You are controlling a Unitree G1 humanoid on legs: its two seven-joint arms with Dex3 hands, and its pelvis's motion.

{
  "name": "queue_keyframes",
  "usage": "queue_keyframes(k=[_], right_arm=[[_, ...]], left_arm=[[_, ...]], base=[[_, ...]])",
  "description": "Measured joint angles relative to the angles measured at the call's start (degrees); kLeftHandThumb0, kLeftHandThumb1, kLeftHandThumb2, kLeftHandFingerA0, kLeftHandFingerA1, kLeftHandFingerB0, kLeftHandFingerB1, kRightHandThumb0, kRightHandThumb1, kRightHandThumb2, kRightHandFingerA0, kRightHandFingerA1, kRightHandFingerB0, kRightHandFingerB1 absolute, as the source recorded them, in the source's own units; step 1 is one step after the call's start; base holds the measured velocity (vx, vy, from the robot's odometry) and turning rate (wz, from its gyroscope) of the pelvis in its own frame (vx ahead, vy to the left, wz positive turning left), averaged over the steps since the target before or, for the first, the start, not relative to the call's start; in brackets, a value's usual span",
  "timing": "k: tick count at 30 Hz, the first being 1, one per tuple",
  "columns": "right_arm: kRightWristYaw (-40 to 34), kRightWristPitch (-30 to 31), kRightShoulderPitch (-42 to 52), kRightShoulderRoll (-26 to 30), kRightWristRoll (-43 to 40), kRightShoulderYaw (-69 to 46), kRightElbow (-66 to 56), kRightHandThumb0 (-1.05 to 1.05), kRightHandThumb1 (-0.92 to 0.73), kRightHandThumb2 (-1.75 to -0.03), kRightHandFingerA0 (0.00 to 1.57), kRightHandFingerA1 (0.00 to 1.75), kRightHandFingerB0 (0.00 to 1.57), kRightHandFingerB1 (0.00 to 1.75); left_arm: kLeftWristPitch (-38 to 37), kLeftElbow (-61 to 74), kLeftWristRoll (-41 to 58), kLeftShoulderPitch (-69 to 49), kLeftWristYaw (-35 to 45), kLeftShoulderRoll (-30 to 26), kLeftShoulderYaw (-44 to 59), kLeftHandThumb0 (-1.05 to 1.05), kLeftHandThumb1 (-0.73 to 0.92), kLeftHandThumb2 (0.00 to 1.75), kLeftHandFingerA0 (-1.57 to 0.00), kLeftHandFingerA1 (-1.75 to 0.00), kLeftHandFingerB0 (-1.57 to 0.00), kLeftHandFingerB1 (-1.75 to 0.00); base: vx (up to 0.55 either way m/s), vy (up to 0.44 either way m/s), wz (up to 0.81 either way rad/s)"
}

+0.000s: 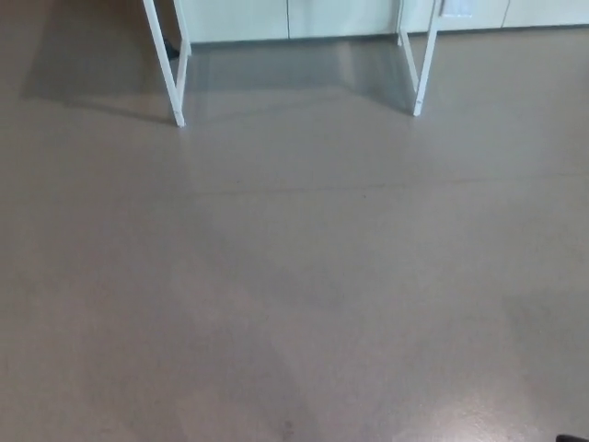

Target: The robot walk towards a table in front and uses its left hand to pick up the pot from the base and places it on the table

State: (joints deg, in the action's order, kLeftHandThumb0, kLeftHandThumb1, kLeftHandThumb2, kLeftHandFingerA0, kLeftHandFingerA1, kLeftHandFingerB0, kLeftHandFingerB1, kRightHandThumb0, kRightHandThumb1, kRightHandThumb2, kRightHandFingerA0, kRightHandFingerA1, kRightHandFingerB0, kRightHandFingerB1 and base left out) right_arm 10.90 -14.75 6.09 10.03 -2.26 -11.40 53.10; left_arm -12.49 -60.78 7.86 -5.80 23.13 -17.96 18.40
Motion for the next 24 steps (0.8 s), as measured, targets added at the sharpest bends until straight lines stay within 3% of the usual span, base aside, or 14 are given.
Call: queue_keyframes(k=[5, 13, 24], right_arm=[[-0.2, -0.6, -0.6, 0.3, 0.0, 0.1, 1.6, -0.05, -0.68, -0.59, 0.48, 0.50, 0.38, 0.43], [-0.8, -1.4, -2.1, -0.6, 0.1, 0.5, 4.4, -0.06, -0.68, -0.59, 0.47, 0.49, 0.41, 0.44], [-1.1, -2.3, -4.3, -0.4, 0.0, 0.5, 6.0, -0.05, -0.69, -0.59, 0.45, 0.47, 0.39, 0.43]], left_arm=[[-0.3, -1.2, 0.0, 0.0, 0.6, 0.0, 0.0, -0.08, 0.57, 0.56, -0.47, -0.42, -0.39, -0.36], [-0.4, -1.4, 0.0, 2.0, 0.5, -1.6, 0.1, -0.05, 0.58, 0.56, -0.48, -0.42, -0.40, -0.37], [-0.4, -1.1, 0.0, 2.2, -0.1, -1.7, -0.6, -0.08, 0.57, 0.56, -0.51, -0.42, -0.43, -0.38]], base=[[0.03, 0.089, -0.06], [0.17, 0.368, -0.20], [0.27, -0.117, 0.21]])
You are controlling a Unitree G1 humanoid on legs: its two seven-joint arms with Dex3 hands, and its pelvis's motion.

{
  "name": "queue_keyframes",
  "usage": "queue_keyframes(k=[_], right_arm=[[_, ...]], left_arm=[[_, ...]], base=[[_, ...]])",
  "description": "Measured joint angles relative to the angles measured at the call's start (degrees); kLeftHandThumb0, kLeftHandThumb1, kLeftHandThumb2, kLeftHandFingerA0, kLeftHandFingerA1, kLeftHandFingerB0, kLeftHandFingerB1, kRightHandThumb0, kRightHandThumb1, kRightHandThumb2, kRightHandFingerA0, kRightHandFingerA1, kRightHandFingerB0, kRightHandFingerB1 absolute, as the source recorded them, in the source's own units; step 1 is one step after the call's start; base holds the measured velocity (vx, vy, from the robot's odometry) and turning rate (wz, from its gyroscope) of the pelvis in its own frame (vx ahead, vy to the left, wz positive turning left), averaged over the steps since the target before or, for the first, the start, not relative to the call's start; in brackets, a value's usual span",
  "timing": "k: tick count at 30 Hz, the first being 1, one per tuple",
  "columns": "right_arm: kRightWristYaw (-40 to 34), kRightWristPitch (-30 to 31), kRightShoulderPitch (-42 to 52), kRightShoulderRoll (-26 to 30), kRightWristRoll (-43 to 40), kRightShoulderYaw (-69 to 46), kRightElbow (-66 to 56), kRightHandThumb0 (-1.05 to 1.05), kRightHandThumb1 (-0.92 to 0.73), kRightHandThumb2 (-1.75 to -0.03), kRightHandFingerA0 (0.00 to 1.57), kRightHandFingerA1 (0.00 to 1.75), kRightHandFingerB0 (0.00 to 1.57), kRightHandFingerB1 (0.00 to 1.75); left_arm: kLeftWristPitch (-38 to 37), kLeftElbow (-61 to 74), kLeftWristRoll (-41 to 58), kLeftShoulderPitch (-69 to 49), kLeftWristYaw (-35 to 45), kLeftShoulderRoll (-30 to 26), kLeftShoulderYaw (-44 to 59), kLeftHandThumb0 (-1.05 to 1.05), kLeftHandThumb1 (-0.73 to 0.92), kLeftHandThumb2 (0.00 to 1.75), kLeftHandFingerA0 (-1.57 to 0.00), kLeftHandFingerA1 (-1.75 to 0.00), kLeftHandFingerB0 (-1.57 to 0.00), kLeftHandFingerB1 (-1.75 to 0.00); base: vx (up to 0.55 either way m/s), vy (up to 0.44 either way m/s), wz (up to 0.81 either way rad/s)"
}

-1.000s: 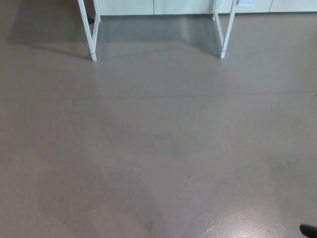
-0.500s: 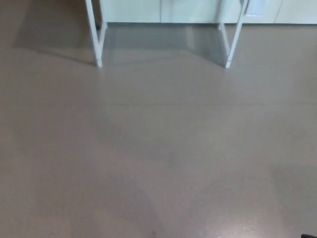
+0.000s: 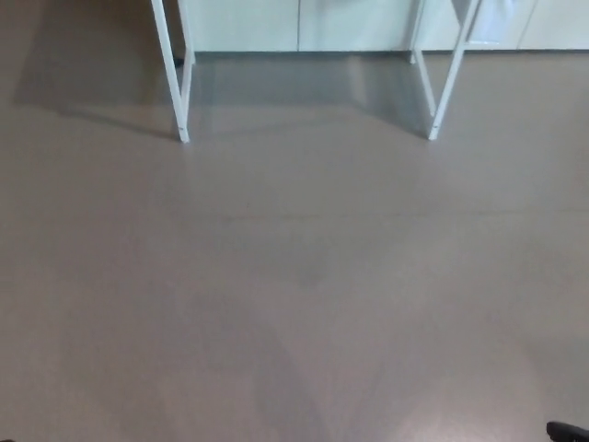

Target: The robot walk towards a table in front and uses its left hand to pick up the pot from the base and places it on the table

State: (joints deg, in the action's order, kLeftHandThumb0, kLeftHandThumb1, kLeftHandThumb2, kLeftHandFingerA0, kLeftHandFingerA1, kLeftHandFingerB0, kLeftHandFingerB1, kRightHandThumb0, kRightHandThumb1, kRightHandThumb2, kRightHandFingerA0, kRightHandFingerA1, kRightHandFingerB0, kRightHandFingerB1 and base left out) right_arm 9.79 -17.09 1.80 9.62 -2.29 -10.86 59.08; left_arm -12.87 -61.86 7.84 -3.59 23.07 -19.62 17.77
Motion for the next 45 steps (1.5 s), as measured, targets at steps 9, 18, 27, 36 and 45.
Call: queue_keyframes(k=[9, 18, 27, 36, 45], right_arm=[[-1.0, -0.3, -2.6, 1.3, 0.1, 0.5, 0.9, -0.06, -0.69, -0.59, 0.44, 0.46, 0.38, 0.42], [-1.7, -0.6, -2.4, 0.9, 0.3, 1.5, 1.5, -0.06, -0.69, -0.59, 0.44, 0.48, 0.40, 0.43], [-2.1, -1.0, -1.6, 0.7, 0.7, 2.4, 2.0, -0.02, -0.70, -0.58, 0.46, 0.47, 0.39, 0.42], [-2.4, -1.7, -1.1, 1.1, 1.0, 3.2, 2.5, -0.04, -0.71, -0.60, 0.45, 0.48, 0.38, 0.43], [-2.5, -2.2, 0.3, 1.5, 1.1, 3.3, 3.7, -0.02, -0.72, -0.59, 0.45, 0.47, 0.39, 0.42]], left_arm=[[-0.1, 0.3, 0.0, 1.5, -0.1, 0.6, -0.6, -0.08, 0.57, 0.57, -0.52, -0.44, -0.41, -0.38], [-0.1, 0.0, -0.1, 1.9, -0.5, 0.1, -1.1, -0.09, 0.54, 0.57, -0.57, -0.45, -0.43, -0.39], [-0.3, 0.1, -0.2, 0.2, -1.1, -0.7, -1.6, -0.13, 0.54, 0.58, -0.57, -0.46, -0.46, -0.42], [-1.0, 0.2, -0.6, -0.4, -1.3, -0.5, -2.8, -0.19, 0.56, 0.61, -0.53, -0.47, -0.43, -0.42], [-1.2, -0.7, -0.6, -1.3, -0.9, -0.4, -3.1, -0.18, 0.57, 0.61, -0.52, -0.48, -0.44, -0.43]], base=[[0.35, -0.098, 0.12], [0.36, 0.196, -0.26], [0.32, 0.084, 0.08], [0.43, -0.078, 0.21], [0.30, 0.072, -0.12]])
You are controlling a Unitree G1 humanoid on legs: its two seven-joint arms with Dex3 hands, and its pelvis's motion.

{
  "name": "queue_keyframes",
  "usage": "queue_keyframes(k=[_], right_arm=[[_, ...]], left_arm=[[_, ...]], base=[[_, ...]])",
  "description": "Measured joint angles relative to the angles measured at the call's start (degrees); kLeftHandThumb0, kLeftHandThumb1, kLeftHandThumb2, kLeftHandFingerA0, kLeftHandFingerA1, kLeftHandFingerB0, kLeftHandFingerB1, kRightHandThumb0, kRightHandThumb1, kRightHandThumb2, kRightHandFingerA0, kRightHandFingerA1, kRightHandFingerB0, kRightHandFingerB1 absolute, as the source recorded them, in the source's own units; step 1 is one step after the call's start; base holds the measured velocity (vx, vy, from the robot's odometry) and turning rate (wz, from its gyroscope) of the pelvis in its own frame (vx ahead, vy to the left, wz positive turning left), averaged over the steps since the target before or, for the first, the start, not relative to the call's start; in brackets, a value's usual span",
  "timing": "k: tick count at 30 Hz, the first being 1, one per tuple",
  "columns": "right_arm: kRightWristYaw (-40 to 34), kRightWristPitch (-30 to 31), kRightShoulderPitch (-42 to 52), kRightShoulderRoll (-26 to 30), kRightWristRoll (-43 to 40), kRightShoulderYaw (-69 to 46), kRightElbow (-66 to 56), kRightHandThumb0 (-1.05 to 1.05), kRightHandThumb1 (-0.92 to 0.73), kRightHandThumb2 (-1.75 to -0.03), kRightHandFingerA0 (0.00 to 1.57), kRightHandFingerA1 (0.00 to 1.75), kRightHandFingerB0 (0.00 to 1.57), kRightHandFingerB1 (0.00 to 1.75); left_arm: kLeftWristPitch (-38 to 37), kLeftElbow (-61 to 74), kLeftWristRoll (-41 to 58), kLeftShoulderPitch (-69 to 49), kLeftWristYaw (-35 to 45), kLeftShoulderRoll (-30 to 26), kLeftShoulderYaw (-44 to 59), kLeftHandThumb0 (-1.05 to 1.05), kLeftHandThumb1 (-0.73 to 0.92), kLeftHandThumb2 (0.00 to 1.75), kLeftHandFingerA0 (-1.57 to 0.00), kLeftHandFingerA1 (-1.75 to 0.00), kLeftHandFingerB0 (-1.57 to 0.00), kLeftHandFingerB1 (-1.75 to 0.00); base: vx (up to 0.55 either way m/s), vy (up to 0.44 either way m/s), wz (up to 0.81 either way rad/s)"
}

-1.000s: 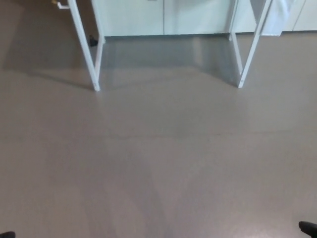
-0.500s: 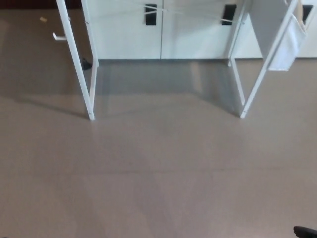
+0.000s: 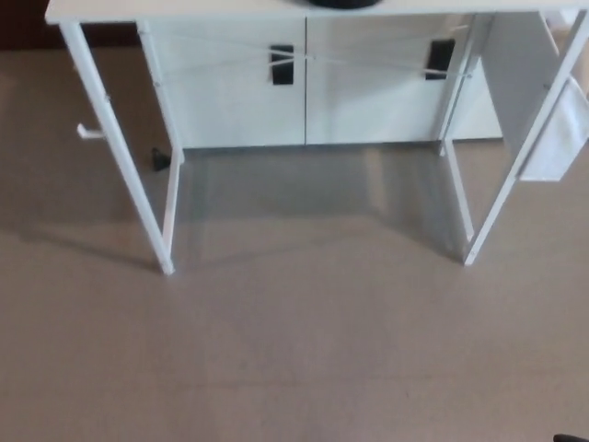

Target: The robot walk towards a table in front and uses its left hand to pick up the pot from the base and places it on the table

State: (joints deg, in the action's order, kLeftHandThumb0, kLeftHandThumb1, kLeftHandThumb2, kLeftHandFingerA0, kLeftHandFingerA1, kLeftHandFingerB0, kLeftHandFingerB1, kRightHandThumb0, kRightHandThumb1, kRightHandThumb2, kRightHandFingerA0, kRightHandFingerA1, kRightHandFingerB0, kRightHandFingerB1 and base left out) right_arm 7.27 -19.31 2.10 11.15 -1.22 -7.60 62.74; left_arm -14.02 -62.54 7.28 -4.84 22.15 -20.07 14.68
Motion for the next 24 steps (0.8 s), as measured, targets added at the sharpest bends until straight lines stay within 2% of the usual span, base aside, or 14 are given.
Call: queue_keyframes(k=[1, 3, 4, 5, 7, 9, 10, 12, 13, 15, 16, 18, 19, 24], right_arm=[[0.0, 0.0, 0.0, 0.0, 0.0, 0.0, 0.1, -0.02, -0.51, -0.85, 0.36, 0.57, 0.29, 0.52], [0.0, -0.1, -0.4, -0.3, 0.1, 0.2, 0.1, -0.02, -0.51, -0.85, 0.37, 0.57, 0.29, 0.52], [0.0, -0.1, -0.4, -0.3, 0.1, 0.2, 0.1, -0.02, -0.71, -0.59, 0.46, 0.48, 0.40, 0.42], [0.0, -0.1, -0.4, -0.4, 0.1, 0.2, 0.1, -0.04, -0.71, -0.59, 0.46, 0.47, 0.40, 0.42], [-0.1, -0.1, -0.6, -0.4, 0.3, 0.4, 0.1, -0.04, -0.71, -0.60, 0.45, 0.47, 0.39, 0.42], [-0.2, -0.1, -0.6, -0.4, 0.4, 0.5, 0.1, -0.02, -0.51, -0.85, 0.36, 0.56, 0.29, 0.52], [-0.2, -0.1, -0.7, -0.4, 0.4, 0.5, 0.1, -0.03, -0.71, -0.59, 0.46, 0.47, 0.39, 0.42], [-0.3, -0.1, -0.7, -0.4, 0.5, 0.6, 0.0, -0.03, -0.71, -0.59, 0.46, 0.47, 0.40, 0.42], [-0.3, -0.1, -0.6, -0.4, 0.6, 0.6, 0.0, -0.02, -0.51, -0.85, 0.36, 0.56, 0.29, 0.52], [-0.3, -0.1, -0.6, -0.4, 0.6, 0.7, 0.0, -0.02, -0.51, -0.85, 0.37, 0.56, 0.29, 0.52], [-0.4, -0.1, -0.5, -0.4, 0.7, 0.7, 0.0, -0.04, -0.71, -0.59, 0.46, 0.47, 0.39, 0.42], [-0.5, 0.0, -1.0, -0.4, 0.8, 0.8, -0.1, -0.05, -0.71, -0.59, 0.46, 0.46, 0.39, 0.41], [-0.6, 0.0, -1.2, -0.1, 0.8, 0.7, -0.2, -0.03, -0.52, -0.85, 0.37, 0.57, 0.28, 0.51], [-0.7, 0.0, -0.6, 0.2, 0.8, 0.8, -0.4, -0.04, -0.52, -0.85, 0.37, 0.56, 0.28, 0.51]], left_arm=[[0.0, -0.2, 0.0, 0.1, 0.1, 0.2, -0.1, -0.19, 0.56, 0.61, -0.52, -0.48, -0.45, -0.43], [-0.2, -0.2, 0.0, 0.4, 0.3, -0.1, -0.1, -0.20, 0.56, 0.61, -0.52, -0.48, -0.46, -0.43], [-0.3, -0.2, 0.0, 0.5, 0.3, -0.3, -0.1, -0.20, 0.56, 0.62, -0.53, -0.48, -0.46, -0.43], [-0.3, -0.2, 0.0, 0.6, 0.3, -0.4, -0.1, -0.22, 0.55, 0.62, -0.53, -0.48, -0.46, -0.44], [-0.5, -0.4, 0.0, 0.9, 0.2, -0.4, -0.2, -0.23, 0.54, 0.63, -0.54, -0.49, -0.46, -0.45], [-0.6, -0.5, 0.0, 1.0, 0.2, -0.4, -0.2, -0.23, 0.55, 0.63, -0.53, -0.49, -0.46, -0.44], [-0.6, -0.6, -0.1, 1.0, 0.2, -0.4, -0.2, -0.22, 0.55, 0.62, -0.54, -0.48, -0.46, -0.43], [-0.6, -0.8, -0.1, 1.0, 0.1, -0.5, -0.3, -0.22, 0.55, 0.62, -0.54, -0.48, -0.45, -0.43], [-0.6, -0.8, -0.1, 1.0, 0.1, -0.5, -0.3, -0.20, 0.55, 0.61, -0.56, -0.48, -0.46, -0.43], [-0.6, -0.8, -0.1, 1.0, -0.1, -0.5, -0.5, -0.20, 0.55, 0.61, -0.56, -0.48, -0.46, -0.43], [-0.6, -0.8, -0.2, 1.0, -0.2, -0.5, -0.6, -0.21, 0.55, 0.62, -0.55, -0.48, -0.46, -0.44], [-0.6, -0.7, -0.2, 1.0, -0.3, -0.3, -0.6, -0.20, 0.56, 0.62, -0.55, -0.48, -0.46, -0.44], [-0.6, -0.7, -0.2, 1.2, -0.3, -0.2, -0.7, -0.21, 0.54, 0.61, -0.56, -0.48, -0.46, -0.43], [-0.6, -0.7, -0.2, 0.5, -0.3, -0.1, -0.9, -0.14, 0.59, 0.57, -0.59, -0.48, -0.48, -0.42]], base=[[0.52, 0.205, -0.09], [0.51, 0.189, -0.20], [0.40, 0.175, 0.08], [0.27, 0.141, 0.03], [0.28, 0.116, 0.05], [0.25, 0.054, 0.09], [0.26, 0.025, 0.07], [0.27, -0.032, 0.13], [0.29, -0.075, 0.07], [0.28, -0.100, 0.21], [0.34, -0.148, 0.35], [0.33, -0.294, 0.17], [0.31, -0.281, 0.17], [0.29, -0.255, -0.05]])
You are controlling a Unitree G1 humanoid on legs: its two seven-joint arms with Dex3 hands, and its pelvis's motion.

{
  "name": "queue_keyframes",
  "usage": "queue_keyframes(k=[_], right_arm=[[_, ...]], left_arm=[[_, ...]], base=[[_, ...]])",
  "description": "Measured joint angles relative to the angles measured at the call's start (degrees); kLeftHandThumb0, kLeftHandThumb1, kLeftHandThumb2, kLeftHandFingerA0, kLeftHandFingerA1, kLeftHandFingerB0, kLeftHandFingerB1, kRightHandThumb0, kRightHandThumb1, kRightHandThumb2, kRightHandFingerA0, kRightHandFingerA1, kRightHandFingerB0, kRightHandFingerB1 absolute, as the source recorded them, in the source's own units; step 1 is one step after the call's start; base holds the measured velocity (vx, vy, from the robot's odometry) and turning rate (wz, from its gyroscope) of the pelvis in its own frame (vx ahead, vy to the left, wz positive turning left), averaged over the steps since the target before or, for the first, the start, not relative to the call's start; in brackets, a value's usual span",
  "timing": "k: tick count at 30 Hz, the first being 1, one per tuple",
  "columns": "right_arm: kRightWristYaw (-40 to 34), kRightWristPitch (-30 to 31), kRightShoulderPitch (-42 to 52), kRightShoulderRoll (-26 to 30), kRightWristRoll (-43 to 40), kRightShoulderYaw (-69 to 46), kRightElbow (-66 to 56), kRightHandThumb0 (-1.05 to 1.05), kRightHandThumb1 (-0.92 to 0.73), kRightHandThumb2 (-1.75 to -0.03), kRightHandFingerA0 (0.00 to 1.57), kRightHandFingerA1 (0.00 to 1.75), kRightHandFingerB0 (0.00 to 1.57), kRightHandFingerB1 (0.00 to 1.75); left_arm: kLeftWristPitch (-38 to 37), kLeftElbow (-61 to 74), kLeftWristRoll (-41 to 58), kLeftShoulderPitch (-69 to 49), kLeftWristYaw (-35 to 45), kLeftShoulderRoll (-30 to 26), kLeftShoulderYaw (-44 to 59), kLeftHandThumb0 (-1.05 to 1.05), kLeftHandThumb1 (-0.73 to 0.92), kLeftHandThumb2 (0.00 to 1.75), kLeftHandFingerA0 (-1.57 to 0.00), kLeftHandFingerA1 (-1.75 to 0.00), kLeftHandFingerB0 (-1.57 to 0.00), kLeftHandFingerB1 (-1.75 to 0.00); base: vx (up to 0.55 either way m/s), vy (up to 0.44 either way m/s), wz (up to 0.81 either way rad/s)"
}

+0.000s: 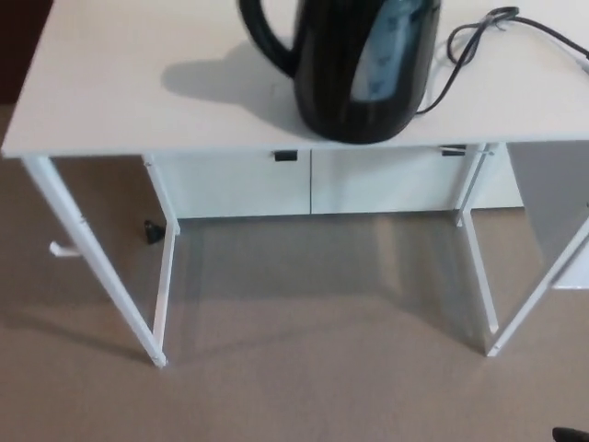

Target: The robot walk towards a table in front and uses its left hand to pick up the pot from the base and places it on the table

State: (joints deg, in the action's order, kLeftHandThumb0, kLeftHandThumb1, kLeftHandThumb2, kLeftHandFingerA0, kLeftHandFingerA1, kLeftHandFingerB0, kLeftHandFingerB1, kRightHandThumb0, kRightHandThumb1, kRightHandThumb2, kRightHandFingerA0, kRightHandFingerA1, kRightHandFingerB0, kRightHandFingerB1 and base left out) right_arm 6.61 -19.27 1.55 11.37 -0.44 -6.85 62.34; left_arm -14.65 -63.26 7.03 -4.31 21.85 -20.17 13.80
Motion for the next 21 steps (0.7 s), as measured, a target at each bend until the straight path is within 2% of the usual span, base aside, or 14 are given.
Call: queue_keyframes(k=[1, 2, 5, 6, 7, 8, 14, 15, 16, 21], right_arm=[[0.0, 0.1, 0.5, 0.0, 0.0, 0.1, 0.0, -0.03, -0.52, -0.85, 0.35, 0.56, 0.28, 0.51], [-0.1, 0.1, 0.6, 0.0, 0.0, 0.1, 0.0, -0.05, -0.72, -0.59, 0.43, 0.45, 0.36, 0.41], [-0.1, 0.2, 1.3, 0.0, 0.1, 0.3, -0.1, -0.04, -0.72, -0.60, 0.43, 0.45, 0.37, 0.41], [-0.1, 0.2, 1.5, 0.0, 0.1, 0.3, -0.1, -0.03, -0.52, -0.85, 0.35, 0.55, 0.28, 0.51], [-0.1, 0.3, 2.0, -0.2, 0.1, 0.4, -0.2, -0.03, -0.52, -0.85, 0.35, 0.55, 0.28, 0.51], [-0.2, 0.3, 2.2, -0.2, 0.1, 0.3, -0.2, -0.04, -0.72, -0.60, 0.42, 0.45, 0.37, 0.41], [-0.1, 0.3, 2.4, -0.9, 0.1, 0.6, -0.8, -0.02, -0.72, -0.60, 0.43, 0.46, 0.38, 0.42], [-0.1, 0.3, 2.5, -1.0, 0.1, 0.6, -0.8, -0.02, -0.51, -0.85, 0.36, 0.56, 0.29, 0.52], [-0.1, 0.2, 2.5, -1.0, 0.1, 0.7, -0.8, -0.03, -0.72, -0.59, 0.44, 0.45, 0.38, 0.41], [-0.1, 0.1, 2.6, -1.1, 0.1, 0.7, -0.8, -0.03, -0.72, -0.59, 0.43, 0.45, 0.38, 0.41]], left_arm=[[0.0, -0.3, 0.0, -0.3, 0.0, 0.0, 0.0, -0.15, 0.59, 0.57, -0.60, -0.48, -0.48, -0.42], [0.0, -0.4, 0.0, -0.4, 0.0, 0.0, 0.0, -0.16, 0.58, 0.57, -0.60, -0.48, -0.49, -0.42], [-0.1, -0.6, 0.0, -0.6, 0.1, 0.0, 0.0, -0.14, 0.59, 0.57, -0.60, -0.47, -0.49, -0.42], [-0.2, -0.6, 0.0, -0.7, 0.1, 0.0, -0.1, -0.13, 0.59, 0.57, -0.59, -0.48, -0.49, -0.42], [-0.2, -0.7, 0.0, -0.8, 0.1, 0.0, -0.1, -0.13, 0.59, 0.57, -0.59, -0.48, -0.49, -0.42], [-0.4, -0.6, -0.1, -0.8, 0.2, 0.1, -0.3, -0.15, 0.59, 0.57, -0.60, -0.47, -0.49, -0.42], [-1.4, -0.4, -0.1, -1.5, 0.0, -0.9, -0.7, -0.19, 0.58, 0.57, -0.64, -0.47, -0.51, -0.42], [-1.4, -0.4, -0.1, -1.7, 0.0, -0.9, -0.8, -0.18, 0.57, 0.57, -0.64, -0.47, -0.51, -0.42], [-1.4, -0.4, -0.1, -1.7, 0.0, -0.9, -0.8, -0.16, 0.57, 0.56, -0.65, -0.48, -0.52, -0.42], [-1.4, -0.5, -0.1, -1.6, 0.0, -1.1, -0.8, -0.17, 0.59, 0.57, -0.63, -0.48, -0.52, -0.43]], base=[[0.27, -0.224, -0.20], [0.28, -0.219, -0.12], [0.24, -0.134, -0.04], [0.22, 0.112, -0.12], [0.25, 0.094, 0.66], [0.28, 0.097, -0.16], [0.12, 0.100, 0.02], [0.00, 0.000, 0.00], [0.00, 0.000, 0.00], [0.02, -0.039, 0.02]])
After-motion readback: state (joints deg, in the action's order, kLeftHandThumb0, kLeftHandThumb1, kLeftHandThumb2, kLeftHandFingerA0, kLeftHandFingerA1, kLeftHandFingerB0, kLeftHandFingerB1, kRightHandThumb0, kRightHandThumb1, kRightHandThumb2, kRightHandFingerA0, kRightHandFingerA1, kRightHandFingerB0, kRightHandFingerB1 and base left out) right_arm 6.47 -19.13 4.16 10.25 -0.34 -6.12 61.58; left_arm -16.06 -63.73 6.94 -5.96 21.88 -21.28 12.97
